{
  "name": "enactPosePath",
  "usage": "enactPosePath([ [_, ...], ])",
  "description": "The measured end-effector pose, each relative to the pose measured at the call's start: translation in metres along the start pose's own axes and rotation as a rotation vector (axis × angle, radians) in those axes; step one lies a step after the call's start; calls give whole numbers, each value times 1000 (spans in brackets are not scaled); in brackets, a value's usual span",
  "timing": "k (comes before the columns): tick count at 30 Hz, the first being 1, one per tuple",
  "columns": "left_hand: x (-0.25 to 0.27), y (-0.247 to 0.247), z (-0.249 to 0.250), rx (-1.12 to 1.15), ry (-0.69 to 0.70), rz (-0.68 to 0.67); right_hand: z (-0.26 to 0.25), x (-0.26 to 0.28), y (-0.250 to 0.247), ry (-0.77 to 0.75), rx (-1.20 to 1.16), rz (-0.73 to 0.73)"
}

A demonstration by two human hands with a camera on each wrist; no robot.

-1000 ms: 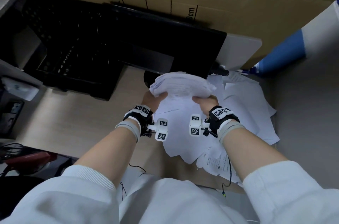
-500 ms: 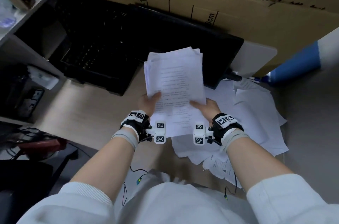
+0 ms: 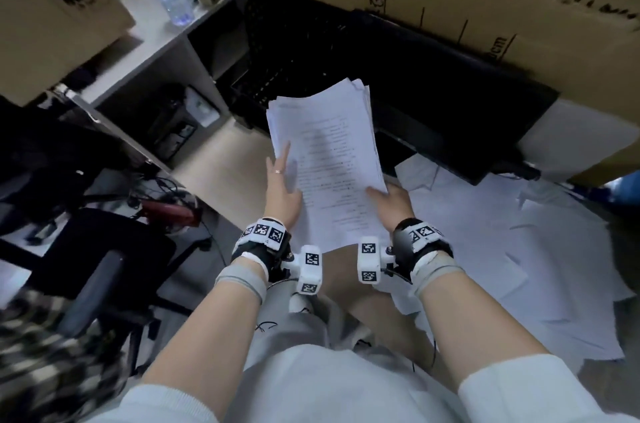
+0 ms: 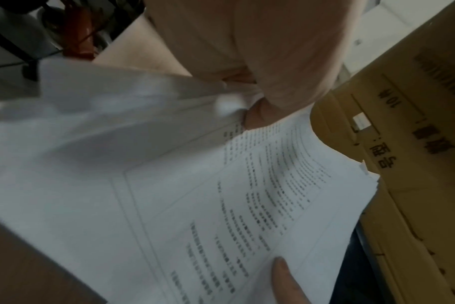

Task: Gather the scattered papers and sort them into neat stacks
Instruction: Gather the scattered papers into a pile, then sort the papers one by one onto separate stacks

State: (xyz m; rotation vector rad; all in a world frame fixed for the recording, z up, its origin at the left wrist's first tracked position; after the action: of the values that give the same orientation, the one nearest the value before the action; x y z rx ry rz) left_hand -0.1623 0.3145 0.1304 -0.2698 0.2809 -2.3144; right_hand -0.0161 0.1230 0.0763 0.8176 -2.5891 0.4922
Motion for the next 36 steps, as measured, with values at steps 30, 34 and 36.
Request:
enactPosePath([
  [30,-92,-135,-74,280,-217,-197,-104,21,229,-193,263,-95],
  [34,-95,-137,-61,294,-225,-206,-105,15,232,-154,256,-80],
  [36,-96,-135,-58,294,-244,-216,-105,11,229,-138,236,-70],
])
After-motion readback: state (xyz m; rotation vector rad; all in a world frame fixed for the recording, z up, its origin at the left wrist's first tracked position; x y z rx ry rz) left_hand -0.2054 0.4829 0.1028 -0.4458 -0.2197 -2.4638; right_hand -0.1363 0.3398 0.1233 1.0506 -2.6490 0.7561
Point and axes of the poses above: each hand's wrist, its own x-axis away from the middle knuckle, its own y-axis out of the palm, z = x × y, the point moved 10 cm from there along -x, towards the middle knuckle, and after that the axes turned 4 degrees about x, right-handed, at the moved point
